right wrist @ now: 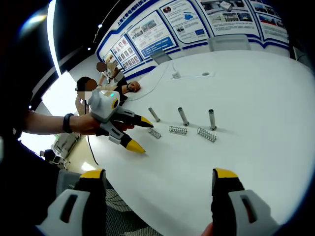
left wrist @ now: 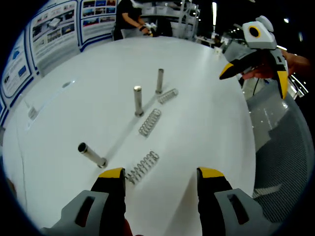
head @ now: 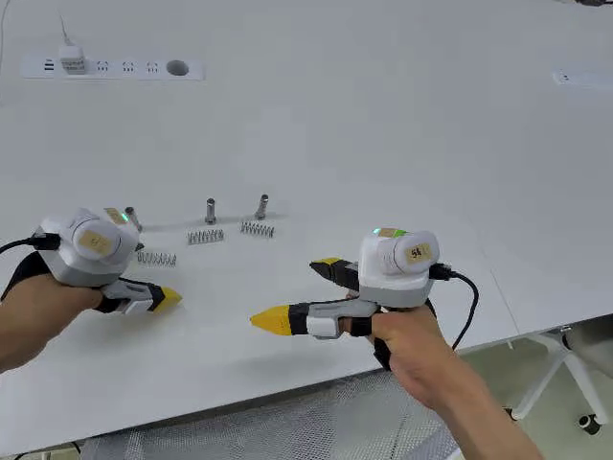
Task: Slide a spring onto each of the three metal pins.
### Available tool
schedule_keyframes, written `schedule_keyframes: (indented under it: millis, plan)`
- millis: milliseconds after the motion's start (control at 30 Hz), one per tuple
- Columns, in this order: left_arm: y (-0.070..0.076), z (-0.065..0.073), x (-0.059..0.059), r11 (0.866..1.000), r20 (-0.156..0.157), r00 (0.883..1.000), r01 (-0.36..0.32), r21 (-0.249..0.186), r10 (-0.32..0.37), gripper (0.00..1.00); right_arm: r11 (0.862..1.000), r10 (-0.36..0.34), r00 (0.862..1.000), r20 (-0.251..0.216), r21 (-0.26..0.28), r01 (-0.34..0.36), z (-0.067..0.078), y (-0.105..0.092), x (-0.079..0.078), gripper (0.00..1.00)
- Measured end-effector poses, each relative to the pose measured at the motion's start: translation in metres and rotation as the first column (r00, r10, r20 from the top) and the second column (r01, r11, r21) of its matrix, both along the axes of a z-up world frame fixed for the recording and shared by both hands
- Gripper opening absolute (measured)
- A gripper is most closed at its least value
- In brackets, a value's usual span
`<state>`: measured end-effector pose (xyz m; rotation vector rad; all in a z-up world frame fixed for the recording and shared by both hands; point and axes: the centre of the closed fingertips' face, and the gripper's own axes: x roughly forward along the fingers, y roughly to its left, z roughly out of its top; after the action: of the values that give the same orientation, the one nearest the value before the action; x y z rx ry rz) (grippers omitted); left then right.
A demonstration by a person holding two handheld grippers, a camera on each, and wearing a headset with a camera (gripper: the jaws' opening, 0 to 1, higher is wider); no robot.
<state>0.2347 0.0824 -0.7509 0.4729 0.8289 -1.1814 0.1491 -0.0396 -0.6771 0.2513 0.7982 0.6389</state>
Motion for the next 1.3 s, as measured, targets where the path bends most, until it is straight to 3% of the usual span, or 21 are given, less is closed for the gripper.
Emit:
schedule_keyframes:
  millis: [67, 400, 700, 833, 1067, 1300]
  plan:
    - [0.000, 0.000, -0.001, 1.000, 0.013, 1.000, 0.022, 0.007, -0.022, 0.55, 1.000, 0.000, 1.000, -0.001, 0.000, 0.000, 0.000, 0.000, 0.000, 0.90]
    - [0.005, -0.003, -0.007, 0.999, 0.013, 0.999, 0.047, 0.020, -0.047, 0.39, 1.000, 0.001, 1.000, -0.001, 0.003, -0.001, 0.000, 0.002, 0.000, 0.90]
    - [0.008, -0.007, -0.008, 0.994, 0.069, 0.994, 0.085, 0.076, -0.090, 0.20, 1.000, 0.010, 1.000, 0.000, 0.002, -0.010, 0.001, 0.004, -0.002, 0.90]
    - [0.010, -0.011, -0.009, 0.991, 0.078, 0.992, 0.089, 0.100, -0.097, 0.14, 1.000, 0.007, 1.000, 0.002, 0.003, -0.007, 0.002, 0.003, -0.001, 0.90]
    - [0.013, -0.010, -0.012, 0.993, 0.086, 0.994, 0.061, 0.105, -0.071, 0.11, 1.000, 0.006, 1.000, 0.002, 0.003, -0.006, 0.002, 0.003, -0.002, 0.90]
    - [0.020, -0.009, -0.017, 0.994, 0.063, 0.998, 0.023, 0.108, -0.030, 0.11, 1.000, 0.011, 1.000, 0.003, 0.019, -0.011, 0.006, 0.007, 0.000, 0.90]
